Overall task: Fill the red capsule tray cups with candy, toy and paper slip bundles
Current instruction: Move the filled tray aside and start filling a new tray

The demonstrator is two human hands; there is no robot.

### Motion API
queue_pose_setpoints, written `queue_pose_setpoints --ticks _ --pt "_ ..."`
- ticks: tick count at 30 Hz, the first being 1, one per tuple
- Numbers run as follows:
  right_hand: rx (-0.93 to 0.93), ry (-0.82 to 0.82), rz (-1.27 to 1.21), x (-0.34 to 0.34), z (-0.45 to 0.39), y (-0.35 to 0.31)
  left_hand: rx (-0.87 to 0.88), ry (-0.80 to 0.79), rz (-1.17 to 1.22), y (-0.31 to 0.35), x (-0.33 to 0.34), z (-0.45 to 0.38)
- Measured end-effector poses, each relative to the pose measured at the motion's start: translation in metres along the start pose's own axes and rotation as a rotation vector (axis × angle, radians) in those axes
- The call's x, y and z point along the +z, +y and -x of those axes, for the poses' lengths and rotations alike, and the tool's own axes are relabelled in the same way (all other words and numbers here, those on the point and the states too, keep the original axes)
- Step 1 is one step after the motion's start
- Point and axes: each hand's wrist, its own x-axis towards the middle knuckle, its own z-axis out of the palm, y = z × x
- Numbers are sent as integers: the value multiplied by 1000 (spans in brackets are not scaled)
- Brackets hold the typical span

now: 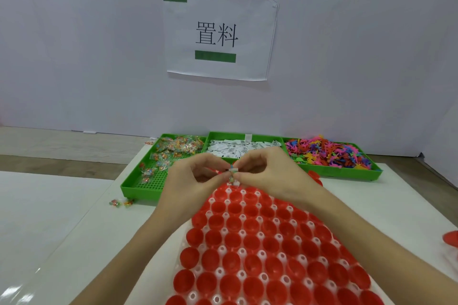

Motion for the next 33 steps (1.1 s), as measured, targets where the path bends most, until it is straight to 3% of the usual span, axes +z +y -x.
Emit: queue_pose_setpoints --ticks 3,6,15,24,33 --pt "9 53 58 -4 -31 5 8 64 -84 -12 -3 -21" --pt "17 128 165 -3 -64 19 87 110 -388 -33 -3 -41" --pt "21 106 248 23 -102 57 -20 -333 -700 -77 10 -71" --pt "21 93 277 28 -101 56 83 -292 -676 -76 7 -73" --pt "165 -2 450 24 -108 43 57 -288 -702 -72 10 -74"
